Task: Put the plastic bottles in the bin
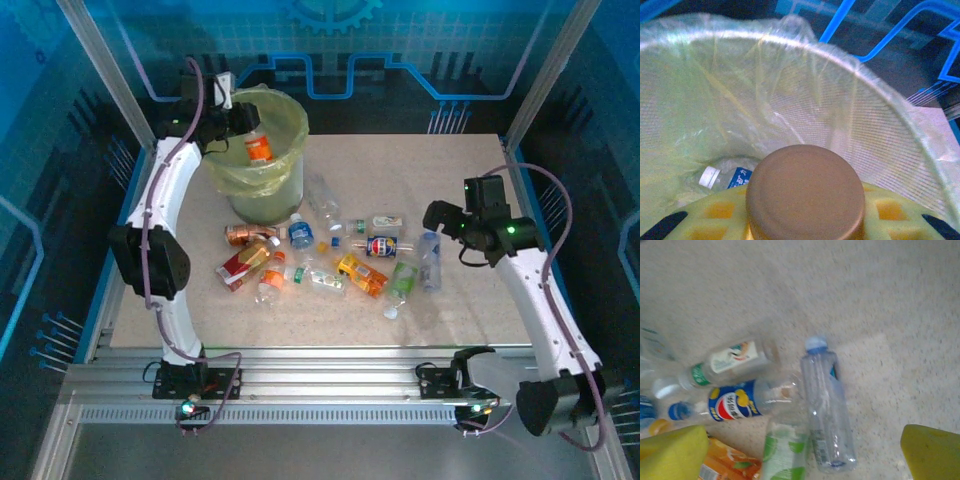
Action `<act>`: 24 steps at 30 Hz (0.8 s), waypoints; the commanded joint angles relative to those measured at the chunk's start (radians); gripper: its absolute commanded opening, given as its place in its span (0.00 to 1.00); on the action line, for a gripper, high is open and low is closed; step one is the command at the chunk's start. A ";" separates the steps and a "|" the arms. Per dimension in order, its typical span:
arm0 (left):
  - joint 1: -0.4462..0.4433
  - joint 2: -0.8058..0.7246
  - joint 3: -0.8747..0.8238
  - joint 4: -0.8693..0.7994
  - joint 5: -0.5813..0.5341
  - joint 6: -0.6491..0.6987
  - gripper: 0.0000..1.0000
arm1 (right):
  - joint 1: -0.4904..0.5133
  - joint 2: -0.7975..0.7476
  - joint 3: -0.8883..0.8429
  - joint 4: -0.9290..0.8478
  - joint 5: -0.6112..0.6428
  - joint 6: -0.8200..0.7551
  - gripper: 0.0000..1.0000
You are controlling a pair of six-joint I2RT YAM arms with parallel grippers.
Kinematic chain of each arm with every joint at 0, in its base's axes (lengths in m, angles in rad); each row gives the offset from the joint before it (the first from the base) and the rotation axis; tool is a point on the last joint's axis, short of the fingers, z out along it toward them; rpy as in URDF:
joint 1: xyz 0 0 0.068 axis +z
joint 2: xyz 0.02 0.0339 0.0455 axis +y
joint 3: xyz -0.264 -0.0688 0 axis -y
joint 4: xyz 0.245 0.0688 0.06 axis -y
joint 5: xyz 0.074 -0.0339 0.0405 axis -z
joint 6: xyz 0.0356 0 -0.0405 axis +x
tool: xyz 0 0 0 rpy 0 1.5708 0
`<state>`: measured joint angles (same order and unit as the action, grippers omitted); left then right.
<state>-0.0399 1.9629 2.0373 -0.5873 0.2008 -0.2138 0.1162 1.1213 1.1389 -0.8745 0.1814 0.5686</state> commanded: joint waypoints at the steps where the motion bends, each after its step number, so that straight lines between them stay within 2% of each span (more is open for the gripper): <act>1: 0.009 0.038 0.046 -0.069 -0.022 0.036 0.10 | -0.048 0.038 -0.041 -0.044 -0.095 -0.011 0.99; 9: 0.009 0.118 0.044 -0.115 -0.037 0.057 0.13 | -0.115 0.167 -0.111 0.023 -0.181 -0.045 0.85; 15: 0.009 0.157 0.043 -0.131 -0.035 0.063 0.21 | -0.148 0.246 -0.157 0.056 -0.212 -0.059 0.73; 17: 0.009 0.163 0.044 -0.136 -0.035 0.065 0.28 | -0.155 0.263 -0.174 0.068 -0.214 -0.062 0.70; 20: 0.009 0.168 0.043 -0.140 -0.043 0.068 0.42 | -0.165 0.289 -0.196 0.092 -0.227 -0.067 0.64; 24: 0.009 0.164 0.043 -0.146 -0.058 0.067 0.53 | -0.170 0.332 -0.212 0.123 -0.257 -0.071 0.58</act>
<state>-0.0399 2.1258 2.0415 -0.7101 0.1623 -0.1635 -0.0364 1.4281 0.9409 -0.7815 -0.0326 0.5064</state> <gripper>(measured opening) 0.519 0.583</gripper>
